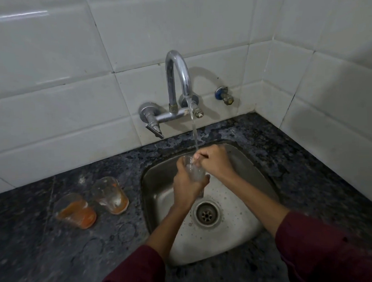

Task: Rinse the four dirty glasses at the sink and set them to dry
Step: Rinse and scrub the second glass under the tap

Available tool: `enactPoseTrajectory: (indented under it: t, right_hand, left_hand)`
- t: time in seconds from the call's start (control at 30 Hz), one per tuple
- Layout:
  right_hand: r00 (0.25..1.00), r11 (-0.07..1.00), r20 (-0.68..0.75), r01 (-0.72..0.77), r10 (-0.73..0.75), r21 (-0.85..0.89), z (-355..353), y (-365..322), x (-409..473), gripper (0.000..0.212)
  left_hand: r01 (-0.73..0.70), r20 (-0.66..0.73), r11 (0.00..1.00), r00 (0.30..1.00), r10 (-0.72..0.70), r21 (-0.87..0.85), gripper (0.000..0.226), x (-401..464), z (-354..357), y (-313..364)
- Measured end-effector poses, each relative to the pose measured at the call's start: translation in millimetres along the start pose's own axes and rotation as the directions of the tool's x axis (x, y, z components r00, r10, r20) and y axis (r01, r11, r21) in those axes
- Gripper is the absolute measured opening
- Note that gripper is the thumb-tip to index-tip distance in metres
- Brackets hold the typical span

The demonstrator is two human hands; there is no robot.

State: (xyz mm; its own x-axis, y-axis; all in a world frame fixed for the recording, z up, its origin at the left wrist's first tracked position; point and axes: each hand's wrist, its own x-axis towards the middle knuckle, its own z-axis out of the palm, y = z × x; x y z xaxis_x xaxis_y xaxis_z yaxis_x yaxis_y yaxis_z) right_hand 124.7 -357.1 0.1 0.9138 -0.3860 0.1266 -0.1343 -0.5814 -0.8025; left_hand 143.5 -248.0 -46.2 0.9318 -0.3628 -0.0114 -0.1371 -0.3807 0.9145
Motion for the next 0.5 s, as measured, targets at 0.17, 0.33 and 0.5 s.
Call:
enactPoseTrajectory:
  t: [0.17, 0.33, 0.5]
  right_hand:
    - [0.988, 0.928, 0.061, -0.153, 0.141, 0.341, -8.5, 7.7, 0.1, 0.027]
    - [0.980, 0.843, 0.181, -0.162, 0.079, 0.513, -12.7, 10.7, -2.2, 0.029]
    - [0.994, 0.965, 0.050, -0.101, 0.092, 0.241, -2.6, 10.4, 6.0, 0.036]
  left_hand:
    - [-0.008, 0.217, 0.998, 0.976, 0.021, -0.057, 0.088, 14.3, -16.1, -2.4]
    - [0.290, 0.463, 0.807, 0.886, -0.023, -0.515, 0.068, 26.4, -27.3, -7.1]
    - [0.095, 0.208, 0.942, 0.978, -0.028, -0.321, 0.071, 24.2, -9.9, -7.9]
